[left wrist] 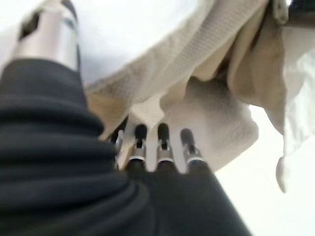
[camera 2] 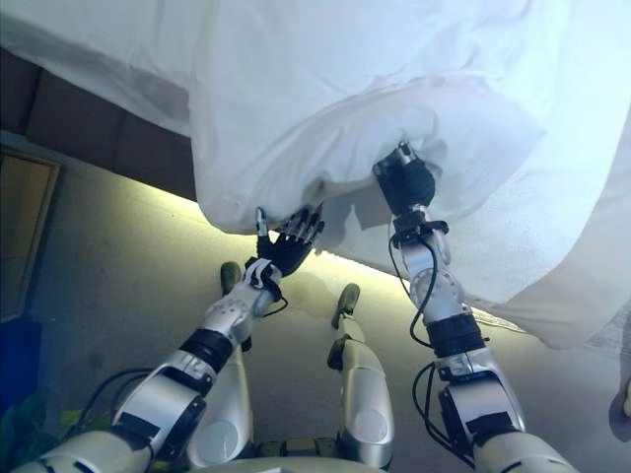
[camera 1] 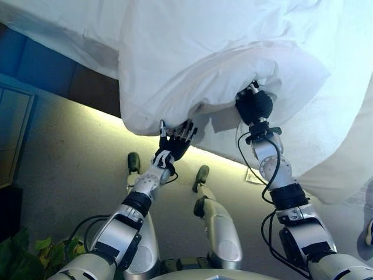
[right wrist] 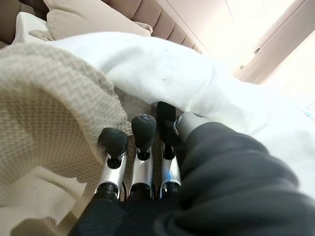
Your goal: Make the bed neatly
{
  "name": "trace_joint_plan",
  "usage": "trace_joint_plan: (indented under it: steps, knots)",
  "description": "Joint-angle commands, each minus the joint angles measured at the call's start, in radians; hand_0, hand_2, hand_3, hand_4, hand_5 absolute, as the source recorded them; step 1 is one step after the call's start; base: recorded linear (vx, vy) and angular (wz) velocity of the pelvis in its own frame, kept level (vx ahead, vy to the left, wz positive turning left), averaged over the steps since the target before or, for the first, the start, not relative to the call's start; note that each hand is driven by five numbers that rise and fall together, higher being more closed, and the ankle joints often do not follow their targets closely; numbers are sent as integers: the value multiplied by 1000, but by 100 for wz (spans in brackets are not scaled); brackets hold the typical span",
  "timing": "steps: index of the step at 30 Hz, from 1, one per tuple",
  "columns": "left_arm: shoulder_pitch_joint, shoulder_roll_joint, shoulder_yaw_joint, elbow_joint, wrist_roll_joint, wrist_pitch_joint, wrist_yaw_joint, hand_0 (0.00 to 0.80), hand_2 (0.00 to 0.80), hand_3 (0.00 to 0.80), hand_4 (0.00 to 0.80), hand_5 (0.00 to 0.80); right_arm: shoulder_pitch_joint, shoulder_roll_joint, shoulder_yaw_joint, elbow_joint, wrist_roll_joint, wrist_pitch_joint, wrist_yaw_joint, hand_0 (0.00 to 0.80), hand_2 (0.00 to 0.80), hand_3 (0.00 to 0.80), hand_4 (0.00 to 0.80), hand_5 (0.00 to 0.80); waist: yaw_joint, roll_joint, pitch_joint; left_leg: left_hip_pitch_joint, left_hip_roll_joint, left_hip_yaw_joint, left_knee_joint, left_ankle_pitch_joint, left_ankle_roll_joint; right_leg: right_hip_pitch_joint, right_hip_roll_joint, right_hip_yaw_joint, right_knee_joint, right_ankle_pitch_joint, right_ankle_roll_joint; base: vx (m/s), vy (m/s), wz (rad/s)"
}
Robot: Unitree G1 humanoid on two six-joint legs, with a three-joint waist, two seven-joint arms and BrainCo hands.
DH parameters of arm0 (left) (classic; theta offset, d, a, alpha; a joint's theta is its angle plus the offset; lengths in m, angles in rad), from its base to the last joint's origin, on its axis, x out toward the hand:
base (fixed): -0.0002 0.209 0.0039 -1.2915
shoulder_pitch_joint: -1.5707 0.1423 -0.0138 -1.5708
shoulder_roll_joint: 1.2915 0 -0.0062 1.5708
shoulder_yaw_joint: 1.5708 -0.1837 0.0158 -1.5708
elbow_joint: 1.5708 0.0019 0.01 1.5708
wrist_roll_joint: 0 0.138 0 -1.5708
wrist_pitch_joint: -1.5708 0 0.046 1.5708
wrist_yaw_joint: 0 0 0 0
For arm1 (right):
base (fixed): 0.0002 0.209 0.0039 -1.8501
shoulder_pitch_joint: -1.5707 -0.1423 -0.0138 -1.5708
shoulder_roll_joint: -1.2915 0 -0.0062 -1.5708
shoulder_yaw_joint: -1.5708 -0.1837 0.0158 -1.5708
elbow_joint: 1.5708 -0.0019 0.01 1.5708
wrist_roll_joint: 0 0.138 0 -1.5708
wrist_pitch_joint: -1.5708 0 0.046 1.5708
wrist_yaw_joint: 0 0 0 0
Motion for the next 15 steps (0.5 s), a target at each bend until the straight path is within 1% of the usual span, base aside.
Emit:
trace_joint_plan:
  steps: [1, 6, 11, 15]
  knots:
    - [-5, -13, -45, -23, 11, 63, -34, 0, 0, 0, 0, 0, -41, -45, -109, -190, 34, -84, 47, 800, 800, 800, 800, 800, 30, -48, 15, -25, 54, -45, -44, 90, -42, 59, -132, -8, -10, 115, 106, 16, -40, 3]
    - [-30, -14, -59, -33, 4, 38, -63, 0, 0, 0, 0, 0, -54, -59, -92, -232, 40, -90, 46, 800, 800, 800, 800, 800, 15, -67, 15, -63, 69, -37, -40, 95, -43, 24, -120, -1, -23, 123, 107, 3, -5, 4]
    - [-66, 3, -63, -54, -9, 8, -101, 0, 0, 0, 0, 0, -57, -86, -101, -275, 40, -84, 63, 800, 800, 800, 800, 800, -11, -85, 15, -119, 78, -35, -27, 94, -46, -41, -115, 10, -25, 134, 107, -20, 41, -5]
    - [-67, 21, -57, -83, -21, 10, -110, 0, 0, 0, 0, 0, -42, -101, -117, -320, 65, -81, 83, 800, 800, 800, 800, 800, -29, -98, 15, -157, 84, -35, -9, 86, -43, -84, -105, 15, -21, 135, 103, -11, 19, -7]
